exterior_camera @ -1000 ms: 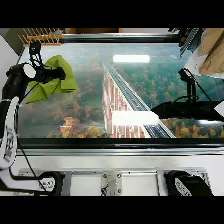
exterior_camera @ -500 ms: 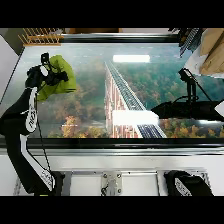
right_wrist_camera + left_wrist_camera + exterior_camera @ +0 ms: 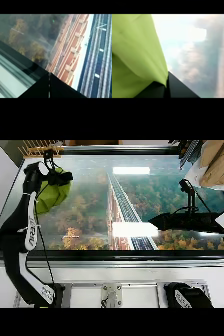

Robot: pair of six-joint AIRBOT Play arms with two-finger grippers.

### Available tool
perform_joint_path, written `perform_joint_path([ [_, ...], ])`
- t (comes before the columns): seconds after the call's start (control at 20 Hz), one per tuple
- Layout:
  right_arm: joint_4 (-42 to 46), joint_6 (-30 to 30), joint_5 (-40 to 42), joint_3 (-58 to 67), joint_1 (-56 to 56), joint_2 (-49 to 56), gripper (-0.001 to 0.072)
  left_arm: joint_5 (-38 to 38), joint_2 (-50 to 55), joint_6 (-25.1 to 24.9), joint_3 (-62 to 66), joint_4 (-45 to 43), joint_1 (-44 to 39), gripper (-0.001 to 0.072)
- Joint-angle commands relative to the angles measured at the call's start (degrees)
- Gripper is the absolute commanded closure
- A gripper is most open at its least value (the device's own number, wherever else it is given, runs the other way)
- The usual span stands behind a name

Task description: Fold the clothes and pants, and hang the long-sleeved shirts on hangers.

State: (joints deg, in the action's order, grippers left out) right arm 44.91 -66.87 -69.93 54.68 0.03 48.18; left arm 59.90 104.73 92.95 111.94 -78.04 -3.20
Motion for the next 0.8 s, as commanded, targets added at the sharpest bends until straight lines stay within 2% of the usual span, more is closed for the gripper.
perform_joint_path([
  [0.0, -2.5, 5.3, 5.7, 1.5, -2.1, -0.1, 0.0684, 1.5, -17.5, -1.7, -10.3, 0.1, -8.9, 0.0704],
  [0.2, -2.7, 5.2, 14.6, 4.2, -10.4, -0.1, 0.0684, -0.2, -30.4, -1.3, -22.3, 0.2, -26.0, 0.0703],
  [0.35, -2.7, 4.5, 15.2, 4.2, -14.1, 0.0, 0.0684, -8.5, -31.6, 0.6, -27.6, 0.0, -37.9, 0.0704],
  [0.45, -2.7, 4.5, 15.1, 4.2, -14.9, 0.0, 0.0684, -13.5, -29.4, 0.5, -28.3, 0.0, -43.1, 0.0701],
  [0.5, -2.5, 4.6, 15.1, 4.2, -14.9, 0.0, 0.0683, -14.7, -28.1, 0.5, -27.6, -0.1, -44.3, 0.0442],
  [0.55, -2.5, 4.5, 15.0, 4.2, -15.0, 0.0, 0.0681, -14.9, -26.7, 0.5, -26.2, -0.6, -44.5, 0.0008],
  [0.65, -2.5, 4.6, 14.7, 4.2, -15.0, 0.0, 0.0656, -10.5, -25.1, 0.6, -21.9, -0.6, -40.2, 0.0020],
  [0.7, -2.3, 4.6, 13.7, 4.2, -15.0, 0.0, 0.0464, -6.8, -25.2, 0.8, -20.2, -0.4, -36.0, 0.0020],
  [0.75, -1.1, 4.6, 12.4, 4.2, -14.9, 0.0, 0.0179, -3.3, -25.6, 1.4, -19.6, -0.4, -31.4, 0.0021],
])
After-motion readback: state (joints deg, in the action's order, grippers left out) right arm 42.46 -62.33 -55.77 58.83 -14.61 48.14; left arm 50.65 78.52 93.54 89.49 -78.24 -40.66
